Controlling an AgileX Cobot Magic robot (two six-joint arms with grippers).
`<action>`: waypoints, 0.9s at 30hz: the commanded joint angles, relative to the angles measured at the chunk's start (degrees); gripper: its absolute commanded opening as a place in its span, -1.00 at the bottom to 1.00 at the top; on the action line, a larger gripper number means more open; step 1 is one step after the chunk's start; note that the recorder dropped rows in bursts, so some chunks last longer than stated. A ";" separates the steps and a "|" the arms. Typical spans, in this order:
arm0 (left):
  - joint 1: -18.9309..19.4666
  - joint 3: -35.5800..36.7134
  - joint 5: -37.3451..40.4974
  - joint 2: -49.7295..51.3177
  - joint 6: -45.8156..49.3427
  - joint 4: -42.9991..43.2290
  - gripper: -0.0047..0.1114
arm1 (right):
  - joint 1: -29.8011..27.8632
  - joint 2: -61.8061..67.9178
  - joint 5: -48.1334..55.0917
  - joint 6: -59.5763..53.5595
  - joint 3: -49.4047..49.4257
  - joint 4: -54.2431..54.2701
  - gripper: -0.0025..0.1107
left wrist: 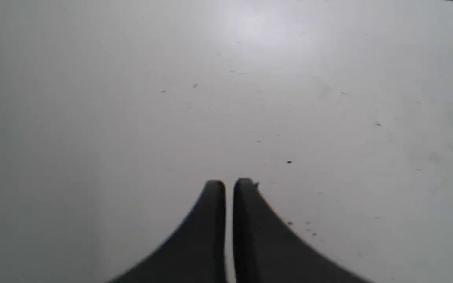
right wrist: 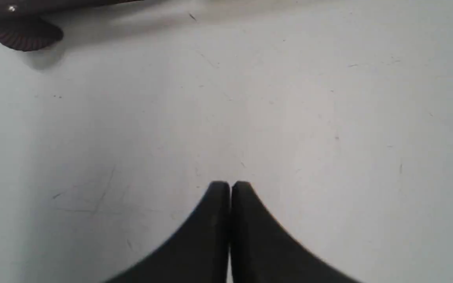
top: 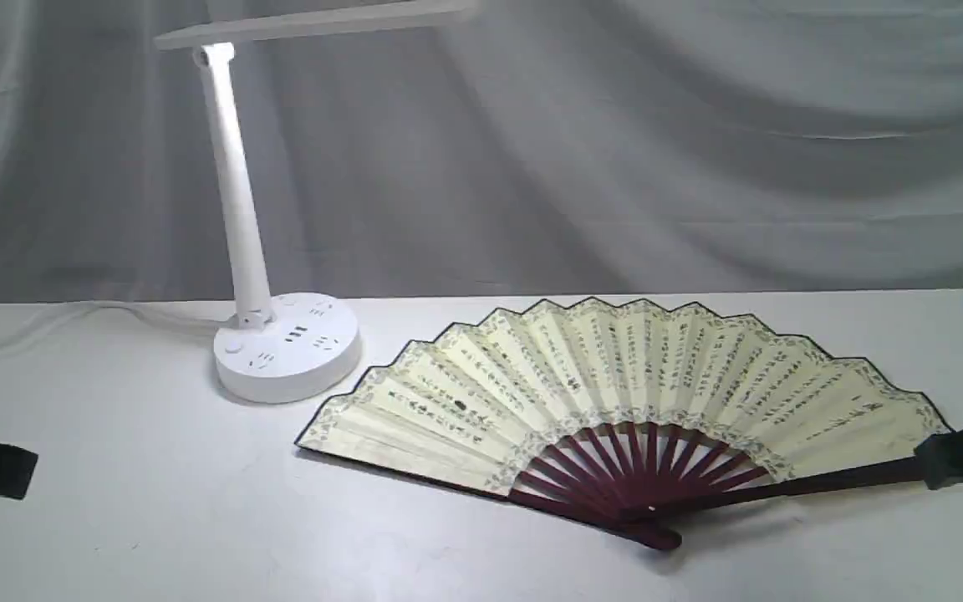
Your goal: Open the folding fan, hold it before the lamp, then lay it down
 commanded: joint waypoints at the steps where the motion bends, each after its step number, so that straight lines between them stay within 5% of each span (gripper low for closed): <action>1: 0.07 0.66 -1.82 0.10 -6.51 5.02 -0.92 | -1.95 -0.18 -1.07 0.33 -0.12 -0.37 -0.96; 10: 0.07 0.64 -2.14 -3.92 -5.99 5.75 -0.92 | 1.08 -3.92 -0.42 0.11 0.14 -4.66 -0.96; 27: 0.07 5.35 -0.70 -38.89 -5.99 6.42 -0.92 | 1.32 -41.44 7.10 1.05 0.26 -2.77 -0.96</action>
